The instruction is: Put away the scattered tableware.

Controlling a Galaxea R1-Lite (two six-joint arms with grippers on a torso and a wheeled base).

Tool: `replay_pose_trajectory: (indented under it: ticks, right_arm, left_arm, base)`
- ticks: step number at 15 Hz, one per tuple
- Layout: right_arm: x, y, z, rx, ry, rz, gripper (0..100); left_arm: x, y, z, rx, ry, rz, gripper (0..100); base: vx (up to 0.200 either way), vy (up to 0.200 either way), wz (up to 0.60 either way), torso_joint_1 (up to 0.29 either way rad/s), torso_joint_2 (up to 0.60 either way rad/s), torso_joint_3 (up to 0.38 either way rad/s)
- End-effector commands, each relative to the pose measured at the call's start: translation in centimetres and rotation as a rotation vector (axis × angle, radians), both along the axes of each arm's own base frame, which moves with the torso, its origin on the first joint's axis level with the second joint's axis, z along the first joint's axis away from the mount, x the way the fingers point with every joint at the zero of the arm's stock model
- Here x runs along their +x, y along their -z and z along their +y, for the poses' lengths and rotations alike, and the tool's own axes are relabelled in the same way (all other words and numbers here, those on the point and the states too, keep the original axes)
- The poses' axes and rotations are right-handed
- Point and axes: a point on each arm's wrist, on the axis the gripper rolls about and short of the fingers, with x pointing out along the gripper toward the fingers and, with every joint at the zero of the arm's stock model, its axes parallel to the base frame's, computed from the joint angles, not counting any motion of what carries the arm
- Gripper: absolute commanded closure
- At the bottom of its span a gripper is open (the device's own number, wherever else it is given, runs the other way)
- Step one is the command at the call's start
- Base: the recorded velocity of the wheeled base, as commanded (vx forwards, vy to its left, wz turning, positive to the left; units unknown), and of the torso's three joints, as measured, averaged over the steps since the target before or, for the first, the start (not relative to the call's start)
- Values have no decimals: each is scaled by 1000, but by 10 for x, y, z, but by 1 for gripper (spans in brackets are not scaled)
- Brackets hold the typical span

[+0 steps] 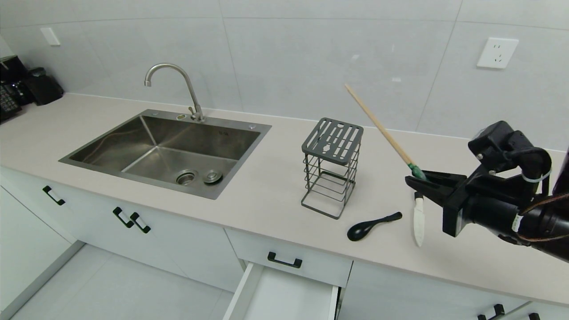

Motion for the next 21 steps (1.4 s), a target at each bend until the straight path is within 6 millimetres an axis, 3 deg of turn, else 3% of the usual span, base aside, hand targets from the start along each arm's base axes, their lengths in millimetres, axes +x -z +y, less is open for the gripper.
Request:
replay_pose_trajectory:
  ticks: [1, 5, 7, 10, 16, 21]
  right_arm:
    - [6, 11, 14, -26, -40, 37, 100]
    - [24, 33, 41, -15, -129, 34, 100]
    - [20, 39, 55, -8, -247, 31, 100]
    - [11, 39, 57, -5, -291, 29, 100]
    - [-32, 76, 54, -112, -398, 168, 100]
    - [-28, 84, 73, -189, -352, 177, 100]
  left_arm:
    - [0, 0, 0, 0, 0, 1, 0]
    - [0, 0, 0, 0, 0, -1, 0]
    - [0, 0, 0, 0, 0, -1, 0]
    - [0, 0, 0, 0, 0, -1, 0]
    - [0, 0, 0, 0, 0, -1, 0]
    - [0, 0, 0, 0, 0, -1, 0]
  base:
    - [0, 0, 0, 0, 0, 0]
    - [0, 0, 0, 0, 0, 0]
    - [0, 0, 0, 0, 0, 0]
    - [0, 0, 0, 0, 0, 0]
    - [0, 0, 0, 0, 0, 0]
    - [0, 0, 0, 0, 0, 0]
